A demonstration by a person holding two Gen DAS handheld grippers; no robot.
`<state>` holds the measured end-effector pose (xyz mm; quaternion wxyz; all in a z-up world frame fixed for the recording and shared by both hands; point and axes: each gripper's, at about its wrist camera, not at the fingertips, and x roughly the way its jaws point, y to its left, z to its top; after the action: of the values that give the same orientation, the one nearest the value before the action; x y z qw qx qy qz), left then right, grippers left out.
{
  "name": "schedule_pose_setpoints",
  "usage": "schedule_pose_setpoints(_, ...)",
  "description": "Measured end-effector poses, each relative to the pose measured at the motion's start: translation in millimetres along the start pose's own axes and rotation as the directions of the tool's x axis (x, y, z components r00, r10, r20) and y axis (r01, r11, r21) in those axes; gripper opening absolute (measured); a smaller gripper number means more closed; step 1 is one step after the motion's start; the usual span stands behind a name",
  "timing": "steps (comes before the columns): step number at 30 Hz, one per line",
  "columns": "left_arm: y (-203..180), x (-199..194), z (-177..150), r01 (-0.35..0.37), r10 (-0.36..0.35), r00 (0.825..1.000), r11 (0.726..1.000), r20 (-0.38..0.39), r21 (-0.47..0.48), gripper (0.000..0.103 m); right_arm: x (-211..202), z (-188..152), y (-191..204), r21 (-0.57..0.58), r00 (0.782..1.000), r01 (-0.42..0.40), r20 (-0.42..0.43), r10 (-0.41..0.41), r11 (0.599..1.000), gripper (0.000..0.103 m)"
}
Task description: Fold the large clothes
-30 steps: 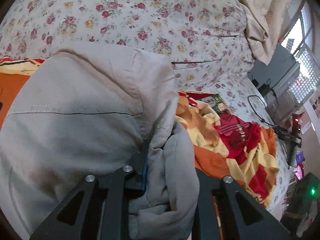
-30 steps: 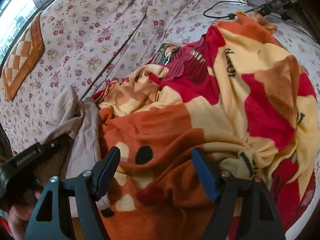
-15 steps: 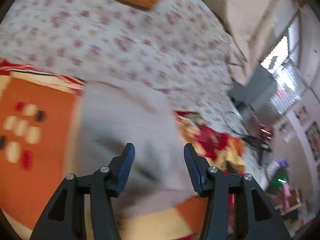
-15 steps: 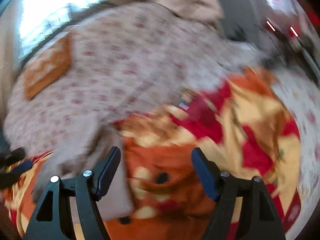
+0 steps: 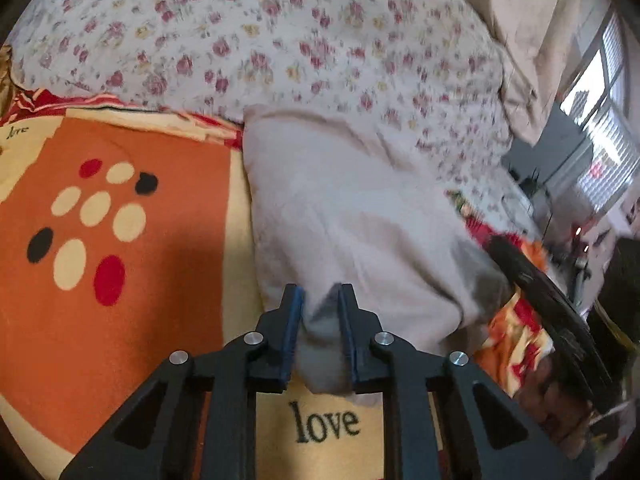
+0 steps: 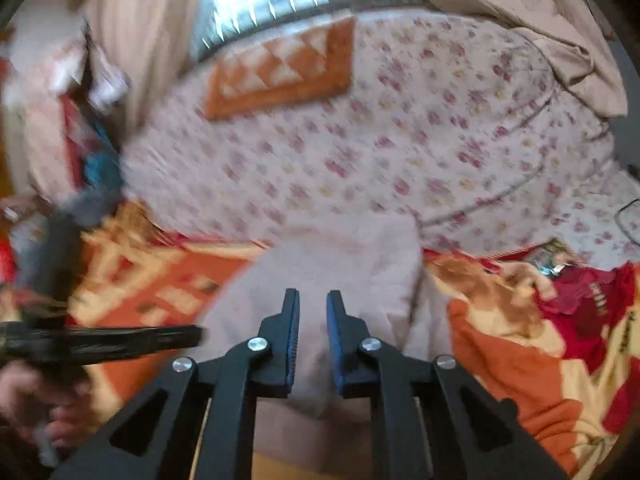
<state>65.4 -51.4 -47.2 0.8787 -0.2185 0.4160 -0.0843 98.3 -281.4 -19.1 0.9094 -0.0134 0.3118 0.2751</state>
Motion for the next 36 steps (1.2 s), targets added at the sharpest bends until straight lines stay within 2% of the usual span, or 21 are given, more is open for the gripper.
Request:
schedule_pose_setpoints(1, 1, 8, -3, -0.019, 0.019, 0.999, 1.0, -0.038, 0.005, 0.013, 13, -5, -3, 0.005, 0.996, 0.061, -0.064, -0.06, 0.998, 0.008)
schedule_pose_setpoints(2, 0, 13, -6, -0.031, 0.031, 0.998, 0.999, -0.061, 0.013, 0.013, 30, -14, -11, 0.005, 0.973, 0.169, -0.161, -0.166, 0.986, 0.006)
schedule_pose_setpoints(3, -2, 18, -9, -0.039, 0.041, 0.996, 0.999, -0.083, 0.029, 0.012, 42, -22, -20, 0.012, 0.949, 0.214, -0.24, -0.205, 0.977, 0.003)
schedule_pose_setpoints(4, -6, 22, -12, -0.051, 0.056, 0.995, 0.997, -0.086, 0.06, 0.012, 51, -32, -31, 0.045, 0.929, 0.229, -0.308, -0.205, 0.972, 0.002)
schedule_pose_setpoints(6, -17, 28, -18, -0.106, 0.117, 0.991, 0.984, -0.068, 0.146, 0.012, 48, -38, -34, 0.032, 0.929, 0.232, -0.304, -0.211, 0.972, 0.002)
schedule_pose_setpoints(9, -23, 31, -22, -0.144, 0.155, 0.987, 0.973, -0.05, 0.181, 0.012, 49, -39, -32, 0.016, 0.924, 0.249, -0.304, -0.232, 0.968, 0.002)
schedule_pose_setpoints(12, -21, 22, -22, -0.118, 0.128, 0.991, 0.98, -0.048, 0.162, 0.012, 49, -32, -34, 0.046, 0.921, 0.23, -0.333, -0.202, 0.972, 0.002)
schedule_pose_setpoints(13, -18, 17, -21, -0.095, 0.102, 0.994, 0.985, -0.041, 0.143, 0.012, 45, -26, -39, 0.094, 0.928, 0.214, -0.332, -0.172, 0.972, 0.002)
schedule_pose_setpoints(15, -17, 17, -19, -0.079, 0.085, 0.996, 0.989, -0.042, 0.125, 0.012, 27, -5, -45, 0.177, 0.957, 0.191, -0.252, -0.143, 0.965, 0.002)
schedule_pose_setpoints(17, -18, 21, -20, -0.077, 0.083, 0.996, 0.99, -0.043, 0.117, 0.011, 12, 28, -39, 0.183, 0.968, 0.218, -0.163, -0.189, 0.959, 0.006)
schedule_pose_setpoints(19, -21, 22, -22, -0.086, 0.091, 0.995, 0.988, -0.039, 0.129, 0.01, 17, 57, -29, 0.159, 0.973, 0.214, -0.123, -0.195, 0.964, 0.009)
schedule_pose_setpoints(22, -21, 21, -25, -0.078, 0.084, 0.996, 0.989, -0.037, 0.129, 0.01, 54, 94, -19, 0.151, 0.978, 0.188, -0.123, -0.17, 0.97, 0.013)
schedule_pose_setpoints(24, -18, 21, -25, -0.068, 0.073, 0.997, 0.991, -0.04, 0.113, 0.01, 89, 104, -20, 0.147, 0.974, 0.192, -0.149, -0.17, 0.97, 0.014)
schedule_pose_setpoints(26, -16, 20, -24, -0.059, 0.064, 0.997, 0.993, -0.043, 0.106, 0.01, 126, 103, -20, 0.13, 0.966, 0.192, -0.202, -0.163, 0.973, 0.014)
schedule_pose_setpoints(27, -15, 21, -24, -0.056, 0.061, 0.997, 0.993, -0.046, 0.102, 0.01, 147, 98, -19, 0.083, 0.955, 0.207, -0.233, -0.183, 0.975, 0.013)
schedule_pose_setpoints(30, -13, 21, -22, -0.042, 0.046, 0.997, 0.996, -0.053, 0.079, 0.01, 183, 75, -36, -0.017, 0.91, 0.306, -0.288, -0.298, 0.952, 0.013)
schedule_pose_setpoints(32, -14, 24, -21, -0.023, 0.028, 0.998, 0.997, -0.061, 0.074, 0.01, 194, 59, -57, -0.023, 0.894, 0.345, -0.295, -0.336, 0.938, 0.013)
schedule_pose_setpoints(33, -15, 25, -21, -0.013, 0.018, 0.998, 0.997, -0.067, 0.072, 0.01, 198, 45, -75, 0.024, 0.899, 0.337, -0.306, -0.314, 0.941, 0.013)
schedule_pose_setpoints(36, -17, 25, -18, -0.011, 0.015, 0.998, 0.998, -0.06, 0.062, 0.01, 199, 37, -104, 0.164, 0.935, 0.25, -0.298, -0.194, 0.954, 0.013)
